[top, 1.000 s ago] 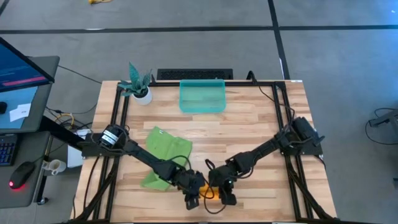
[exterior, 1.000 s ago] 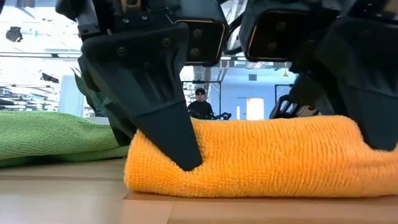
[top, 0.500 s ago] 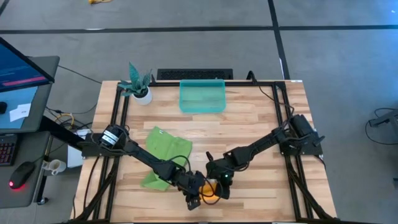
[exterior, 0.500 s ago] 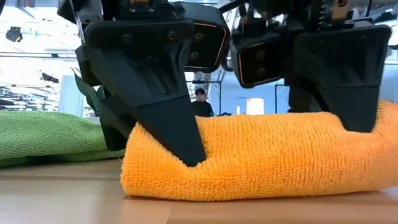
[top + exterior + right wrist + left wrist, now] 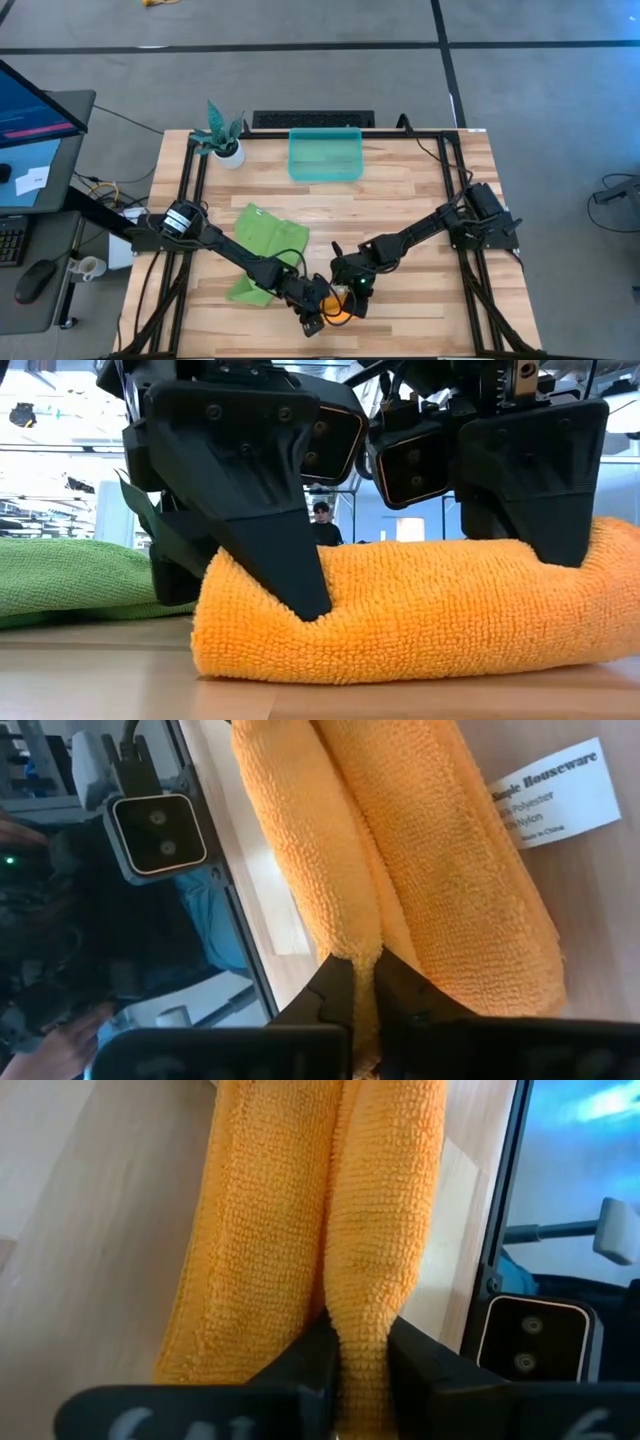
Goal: Roll microfiber towels into tight, uniform cylinder then place into a basket
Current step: Roll the orange microfiber cloth
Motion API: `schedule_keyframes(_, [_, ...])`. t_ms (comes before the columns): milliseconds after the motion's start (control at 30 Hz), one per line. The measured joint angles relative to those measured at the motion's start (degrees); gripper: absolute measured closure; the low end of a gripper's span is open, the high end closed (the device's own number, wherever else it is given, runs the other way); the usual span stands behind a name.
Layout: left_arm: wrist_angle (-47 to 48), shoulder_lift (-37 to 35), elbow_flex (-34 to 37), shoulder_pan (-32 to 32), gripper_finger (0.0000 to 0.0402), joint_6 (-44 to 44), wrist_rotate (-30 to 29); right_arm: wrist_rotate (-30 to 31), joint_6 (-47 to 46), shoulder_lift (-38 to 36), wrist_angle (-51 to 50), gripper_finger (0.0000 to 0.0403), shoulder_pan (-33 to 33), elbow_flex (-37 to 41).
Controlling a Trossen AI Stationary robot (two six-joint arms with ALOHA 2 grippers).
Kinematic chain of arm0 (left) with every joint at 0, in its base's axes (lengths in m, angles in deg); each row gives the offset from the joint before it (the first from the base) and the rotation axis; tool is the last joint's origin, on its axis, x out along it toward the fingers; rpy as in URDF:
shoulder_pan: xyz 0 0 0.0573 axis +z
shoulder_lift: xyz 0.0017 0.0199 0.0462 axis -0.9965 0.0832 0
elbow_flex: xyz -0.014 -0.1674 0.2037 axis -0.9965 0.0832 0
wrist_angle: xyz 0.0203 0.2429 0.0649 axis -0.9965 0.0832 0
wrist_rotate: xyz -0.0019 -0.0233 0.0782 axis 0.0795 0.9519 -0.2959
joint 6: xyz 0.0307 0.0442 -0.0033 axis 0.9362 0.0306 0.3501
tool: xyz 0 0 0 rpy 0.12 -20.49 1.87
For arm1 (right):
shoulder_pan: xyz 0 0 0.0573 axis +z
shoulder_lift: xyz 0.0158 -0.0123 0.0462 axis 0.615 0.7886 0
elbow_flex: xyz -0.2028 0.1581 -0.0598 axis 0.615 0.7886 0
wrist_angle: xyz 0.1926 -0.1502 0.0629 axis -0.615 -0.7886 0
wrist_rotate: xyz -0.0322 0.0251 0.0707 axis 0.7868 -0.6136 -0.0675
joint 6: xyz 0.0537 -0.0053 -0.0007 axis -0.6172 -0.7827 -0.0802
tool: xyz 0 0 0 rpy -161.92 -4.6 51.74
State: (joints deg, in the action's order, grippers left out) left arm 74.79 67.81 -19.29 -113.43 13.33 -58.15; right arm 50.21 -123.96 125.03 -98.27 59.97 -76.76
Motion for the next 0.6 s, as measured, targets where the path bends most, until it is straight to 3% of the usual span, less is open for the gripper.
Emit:
schedule_keyframes(367, [0.81, -0.07, 0.04, 0.24, 0.0295, 3.58, 0.84, 2.98, 0.39, -0.11, -0.63, 0.0376, 0.00, 0.02])
schedule_keyframes(600, [0.99, -0.15, 0.04, 0.24, 0.0285, 9.40, 0.84, 4.69, 1.67, -0.11, -0.72, 0.0381, 0.04, 0.02])
